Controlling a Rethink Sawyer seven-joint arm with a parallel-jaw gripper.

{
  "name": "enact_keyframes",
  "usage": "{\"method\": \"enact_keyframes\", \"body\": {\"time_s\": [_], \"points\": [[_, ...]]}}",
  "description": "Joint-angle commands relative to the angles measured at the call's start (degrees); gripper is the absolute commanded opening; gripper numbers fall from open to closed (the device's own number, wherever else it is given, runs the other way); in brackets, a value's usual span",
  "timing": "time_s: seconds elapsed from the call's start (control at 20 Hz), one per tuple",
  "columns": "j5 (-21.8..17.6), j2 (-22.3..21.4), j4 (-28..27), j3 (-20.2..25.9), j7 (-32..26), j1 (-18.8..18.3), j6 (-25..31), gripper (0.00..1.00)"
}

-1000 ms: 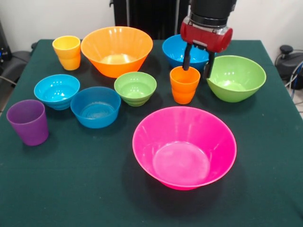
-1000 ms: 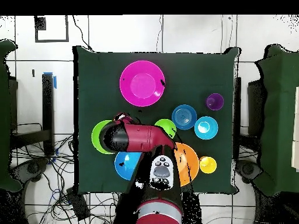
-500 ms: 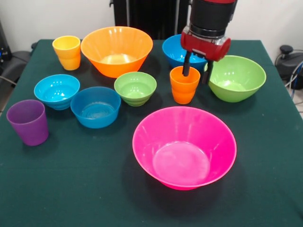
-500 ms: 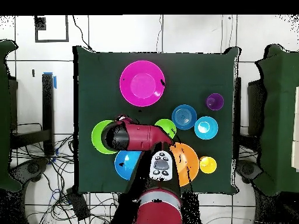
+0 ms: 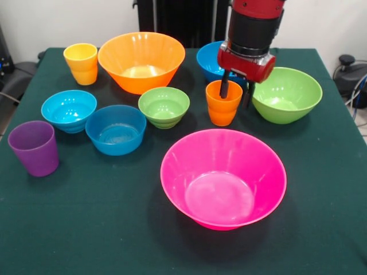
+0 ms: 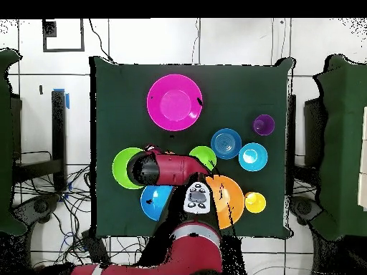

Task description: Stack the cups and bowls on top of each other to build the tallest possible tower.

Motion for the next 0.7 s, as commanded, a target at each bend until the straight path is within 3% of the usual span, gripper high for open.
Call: {"method": "enact_keyframes", "body": {"time_s": [0.05, 0.7], "points": [[-0.89, 3.82, -3.81, 5.29, 3.43, 0.24, -5.42, 1.0], [0.09, 3.52, -3.3, 4.11, 4.62, 1.27, -6.62, 1.0]]}}
